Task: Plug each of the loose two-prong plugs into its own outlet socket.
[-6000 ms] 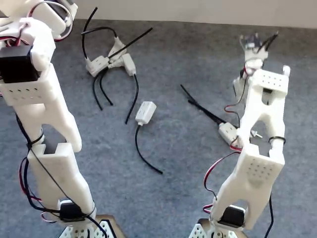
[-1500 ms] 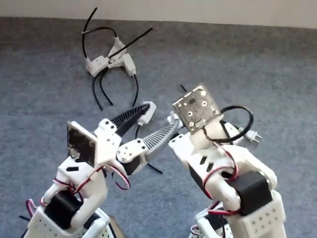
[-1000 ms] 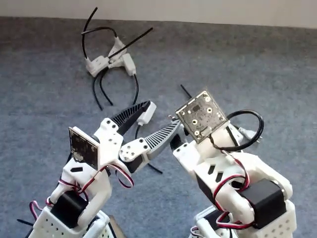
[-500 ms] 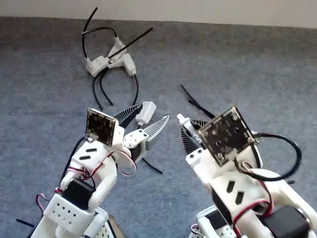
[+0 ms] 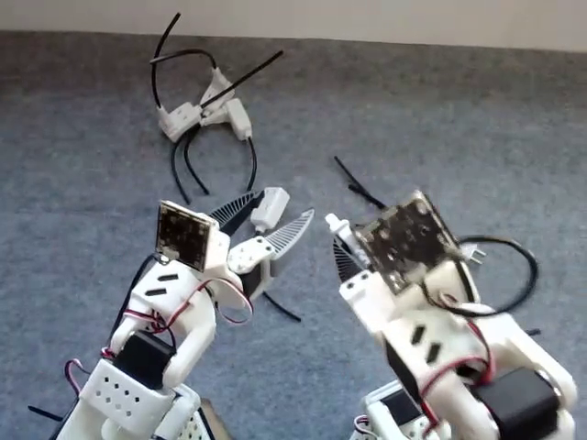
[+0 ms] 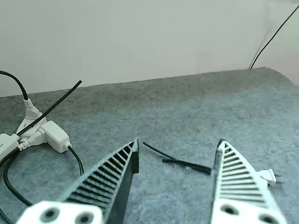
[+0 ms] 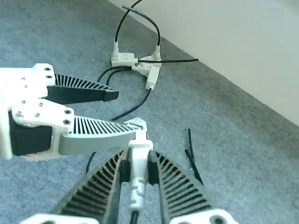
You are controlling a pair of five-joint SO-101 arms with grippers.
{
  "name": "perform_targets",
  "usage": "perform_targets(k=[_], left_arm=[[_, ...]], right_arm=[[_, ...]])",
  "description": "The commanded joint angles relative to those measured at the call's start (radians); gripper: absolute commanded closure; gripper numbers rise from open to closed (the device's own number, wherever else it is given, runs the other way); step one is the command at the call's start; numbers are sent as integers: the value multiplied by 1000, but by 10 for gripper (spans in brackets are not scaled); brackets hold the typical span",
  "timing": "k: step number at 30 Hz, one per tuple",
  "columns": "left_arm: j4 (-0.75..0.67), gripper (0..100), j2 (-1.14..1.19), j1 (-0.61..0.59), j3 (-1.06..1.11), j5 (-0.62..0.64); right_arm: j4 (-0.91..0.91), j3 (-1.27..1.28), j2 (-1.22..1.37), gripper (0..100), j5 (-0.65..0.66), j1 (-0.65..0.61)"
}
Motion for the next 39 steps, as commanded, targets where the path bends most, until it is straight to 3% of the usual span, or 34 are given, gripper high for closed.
perform_targets(k=[1, 7, 17, 39], left_arm=[[-69, 737, -5, -54, -8, 97], [-89, 737, -5, -120, -10, 166], [-89, 737, -5, 1, 31, 161], [-89, 737, -5, 5, 36, 161]], right_arm=[[-68, 59, 47, 991, 11, 13], [-139, 136, 101, 991, 9, 12], [-232, 140, 200, 991, 6, 12], [-214, 24, 202, 991, 9, 13]])
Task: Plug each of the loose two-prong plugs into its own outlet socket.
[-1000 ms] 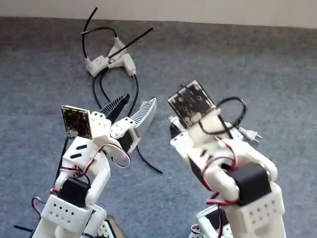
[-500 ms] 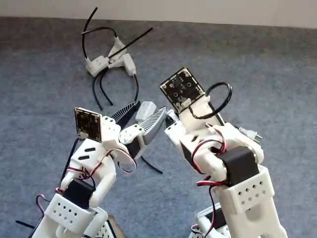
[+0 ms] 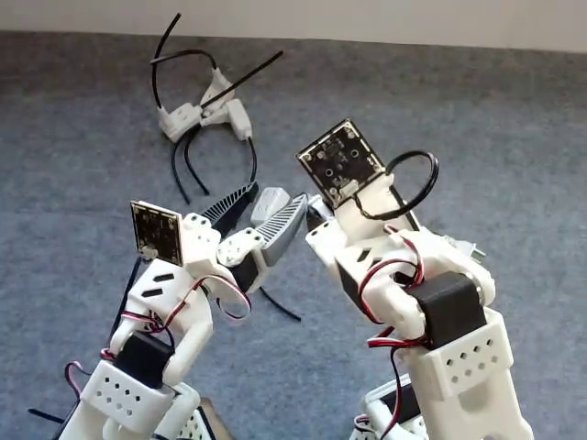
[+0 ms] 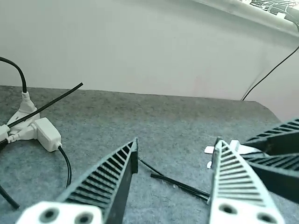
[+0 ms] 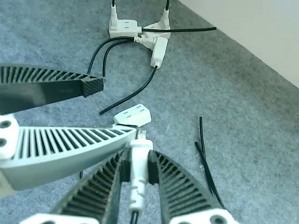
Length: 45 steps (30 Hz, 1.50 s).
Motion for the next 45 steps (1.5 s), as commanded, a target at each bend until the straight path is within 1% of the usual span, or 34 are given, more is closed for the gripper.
perform_targets(k=[1, 7, 14, 18, 20, 22, 24, 29, 32, 36, 39, 45], left_arm=[[-11, 737, 5, 22, -4, -3], [-11, 737, 8, 22, -4, -3], [-9, 737, 8, 22, -4, -3], [-11, 737, 10, 7, -4, -6], [-12, 737, 13, -27, -4, -5], [-14, 737, 13, -50, -10, -2], [-14, 737, 13, -47, -10, -2], [-12, 737, 15, 13, 8, -5], [-12, 737, 15, 33, 18, -5], [-12, 737, 15, 35, 18, -5], [-12, 737, 15, 33, 18, -5], [-11, 737, 15, 36, 18, -5]], right_arm=[[-4, -93, 2, 991, 9, 10], [24, -177, 12, 991, 9, 10], [39, -180, 8, 991, 9, 15], [101, -180, 5, 991, 11, 88], [131, -180, 10, 991, 11, 142], [168, -174, 13, 991, 11, 160], [183, -131, 13, 991, 12, 139], [136, -62, 12, 991, 11, -30], [113, -62, 12, 991, 11, -91], [94, -71, 13, 991, 11, -120], [90, -71, 13, 991, 11, -120], [88, -159, 15, 991, 14, -116]])
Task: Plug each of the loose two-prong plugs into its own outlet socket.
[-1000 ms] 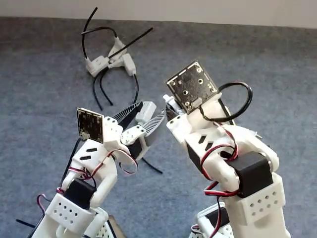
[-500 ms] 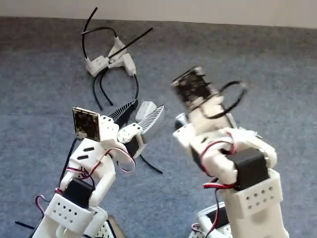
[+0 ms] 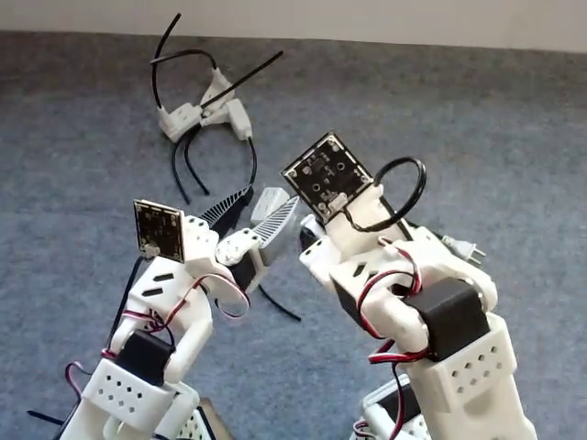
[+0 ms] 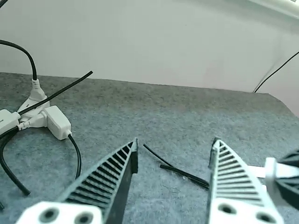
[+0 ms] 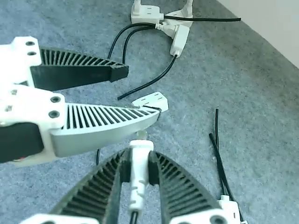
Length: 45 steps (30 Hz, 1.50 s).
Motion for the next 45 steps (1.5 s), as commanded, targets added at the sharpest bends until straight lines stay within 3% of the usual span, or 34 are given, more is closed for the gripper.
perform_targets(k=[1, 17, 25, 35, 45], left_arm=[[-12, 737, 4, 27, -10, -3], [-12, 736, 1, 21, -10, -3], [-12, 736, -1, 21, -10, -5], [-12, 736, -2, 21, -10, -5], [-12, 736, 2, 27, -8, -5]], right_arm=[[-33, -96, 10, 991, 26, -24], [58, -50, 110, 991, 91, 216], [53, -51, 113, 991, 87, 219], [48, 31, 206, 991, 87, -67], [91, -200, 228, 991, 87, -94]])
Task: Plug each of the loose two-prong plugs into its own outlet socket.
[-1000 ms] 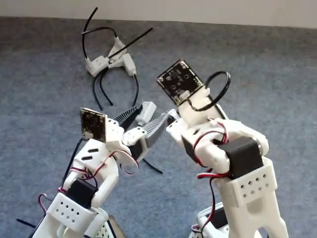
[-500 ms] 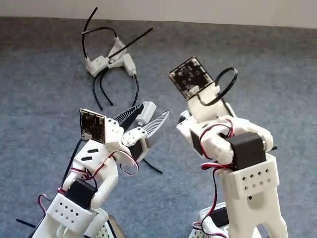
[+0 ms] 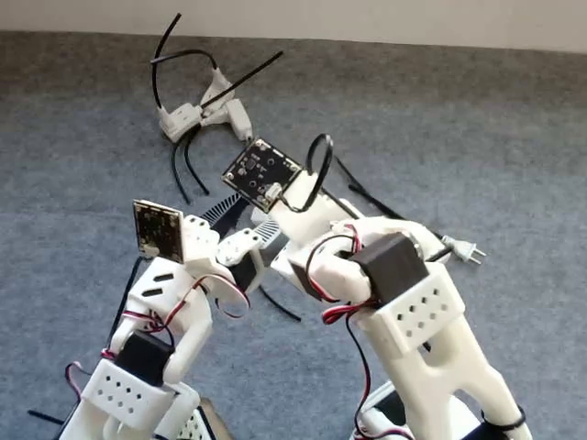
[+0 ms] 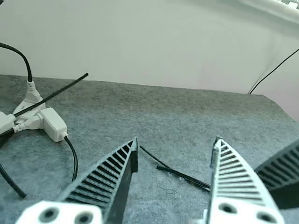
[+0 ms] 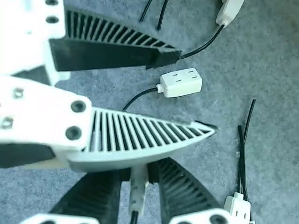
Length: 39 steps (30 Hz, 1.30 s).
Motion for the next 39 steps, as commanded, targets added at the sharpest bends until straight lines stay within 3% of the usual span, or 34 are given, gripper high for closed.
perform_targets(k=[1, 14, 22, 27, 33, 39], left_arm=[[-11, 736, 5, 25, -5, -6], [-11, 736, 5, 25, -5, -6], [-11, 736, 5, 24, -5, -6], [-11, 736, 5, 10, -5, -6], [-12, 737, 5, -156, -7, 2], [-12, 737, 4, -343, 90, 3]], right_arm=[[35, -148, -2, 991, 9, -10], [208, -447, -2, 991, 9, -10], [240, -490, -2, 991, 9, -7], [240, -487, -2, 991, 9, 105], [274, -374, -13, 991, 9, 288], [275, -214, -15, 985, -8, 311]])
